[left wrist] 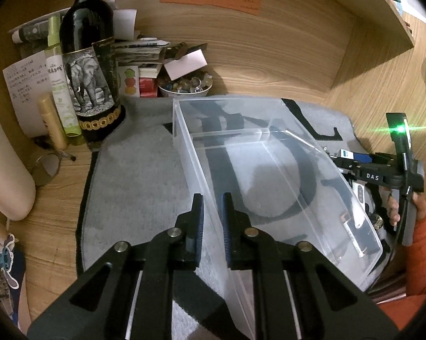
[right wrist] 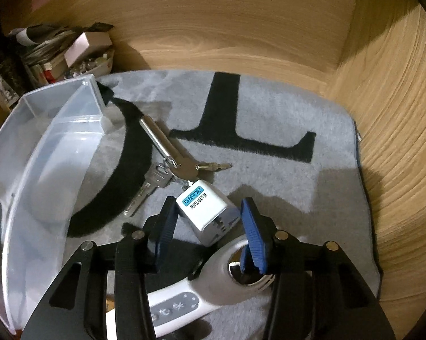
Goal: Organize rigid objects
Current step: 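Lower the right gripper onto the white plug adapter and close, then carry the plug adapter into the clear box and open the right gripper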
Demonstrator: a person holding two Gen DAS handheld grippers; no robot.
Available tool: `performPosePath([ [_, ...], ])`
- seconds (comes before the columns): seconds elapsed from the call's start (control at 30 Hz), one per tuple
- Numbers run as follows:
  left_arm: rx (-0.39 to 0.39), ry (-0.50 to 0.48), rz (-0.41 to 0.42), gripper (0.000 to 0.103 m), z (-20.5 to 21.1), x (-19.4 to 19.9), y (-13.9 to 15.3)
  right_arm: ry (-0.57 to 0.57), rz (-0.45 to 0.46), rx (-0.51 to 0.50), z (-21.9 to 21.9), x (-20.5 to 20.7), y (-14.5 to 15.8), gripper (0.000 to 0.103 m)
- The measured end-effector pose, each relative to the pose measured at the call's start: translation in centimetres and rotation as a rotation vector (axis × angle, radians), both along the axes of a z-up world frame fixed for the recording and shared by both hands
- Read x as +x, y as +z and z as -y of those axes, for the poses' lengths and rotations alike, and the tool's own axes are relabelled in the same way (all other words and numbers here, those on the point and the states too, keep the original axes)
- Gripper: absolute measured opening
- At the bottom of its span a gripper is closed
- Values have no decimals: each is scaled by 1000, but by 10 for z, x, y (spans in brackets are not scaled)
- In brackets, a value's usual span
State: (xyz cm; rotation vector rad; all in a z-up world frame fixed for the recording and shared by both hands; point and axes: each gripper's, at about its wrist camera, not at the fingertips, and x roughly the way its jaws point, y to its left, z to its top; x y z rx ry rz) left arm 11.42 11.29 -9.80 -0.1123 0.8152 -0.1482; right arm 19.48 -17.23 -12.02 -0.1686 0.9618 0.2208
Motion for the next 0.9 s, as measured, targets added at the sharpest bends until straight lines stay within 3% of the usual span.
performPosePath([
  [0.3,10,-1,-1,12,1,1,0,31,144,5,-10,-16,49,43],
  [0.53,23,8,14,12,3,-1,-1,133,225,61,-42,-30,81,43],
  [0.9,14,7,34,13,2,-3,-3,306,256,106,-116,-31,87,43],
])
